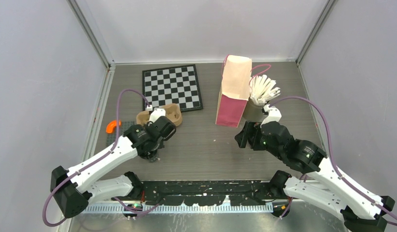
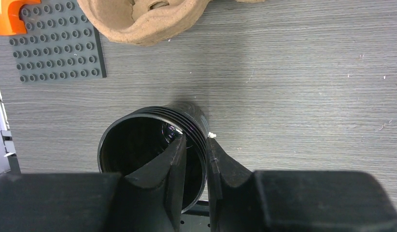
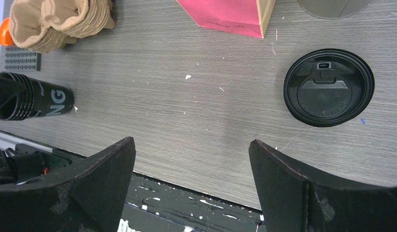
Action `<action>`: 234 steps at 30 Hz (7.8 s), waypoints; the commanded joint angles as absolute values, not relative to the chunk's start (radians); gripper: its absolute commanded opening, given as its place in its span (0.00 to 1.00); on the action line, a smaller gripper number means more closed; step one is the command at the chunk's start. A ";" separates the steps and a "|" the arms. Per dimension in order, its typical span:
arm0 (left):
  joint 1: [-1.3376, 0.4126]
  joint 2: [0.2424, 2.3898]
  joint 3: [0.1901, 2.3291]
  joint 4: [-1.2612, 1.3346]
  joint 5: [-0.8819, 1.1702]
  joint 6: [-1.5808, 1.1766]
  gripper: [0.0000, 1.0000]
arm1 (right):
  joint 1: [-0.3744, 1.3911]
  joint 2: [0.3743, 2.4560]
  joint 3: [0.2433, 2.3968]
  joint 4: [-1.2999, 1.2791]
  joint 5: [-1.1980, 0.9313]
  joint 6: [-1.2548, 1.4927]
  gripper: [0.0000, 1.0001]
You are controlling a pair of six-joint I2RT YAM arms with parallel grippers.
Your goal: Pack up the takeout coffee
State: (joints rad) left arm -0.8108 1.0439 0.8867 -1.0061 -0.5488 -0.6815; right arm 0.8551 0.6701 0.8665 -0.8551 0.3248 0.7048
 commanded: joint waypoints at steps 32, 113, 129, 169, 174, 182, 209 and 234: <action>-0.795 0.972 0.907 -0.960 -0.379 -0.594 0.00 | 0.853 0.675 0.854 -0.824 0.342 0.703 0.91; -0.809 1.042 1.379 -1.114 -0.153 -0.399 0.00 | 0.934 0.873 0.918 -0.394 0.189 0.702 0.88; -1.090 1.370 1.272 -0.762 -0.451 -0.342 0.00 | 0.934 0.523 1.021 -0.766 0.464 0.678 0.88; -1.134 1.209 1.187 -0.766 -0.312 -0.469 0.78 | 0.934 0.758 0.890 -0.912 0.706 0.744 0.57; -1.012 1.026 1.077 -0.698 -0.141 -0.464 0.81 | 0.920 0.952 0.872 -0.905 0.813 0.750 0.48; -1.005 0.826 0.986 -0.731 -0.174 -0.314 0.80 | 0.765 1.109 0.798 -0.768 0.662 0.719 0.37; -1.004 0.773 0.934 -0.710 -0.144 -0.314 0.79 | 0.632 1.127 0.616 -0.451 0.564 0.673 0.28; -1.006 0.762 0.931 -0.718 -0.184 -0.313 0.78 | 0.632 1.053 0.665 -0.585 0.538 0.720 0.12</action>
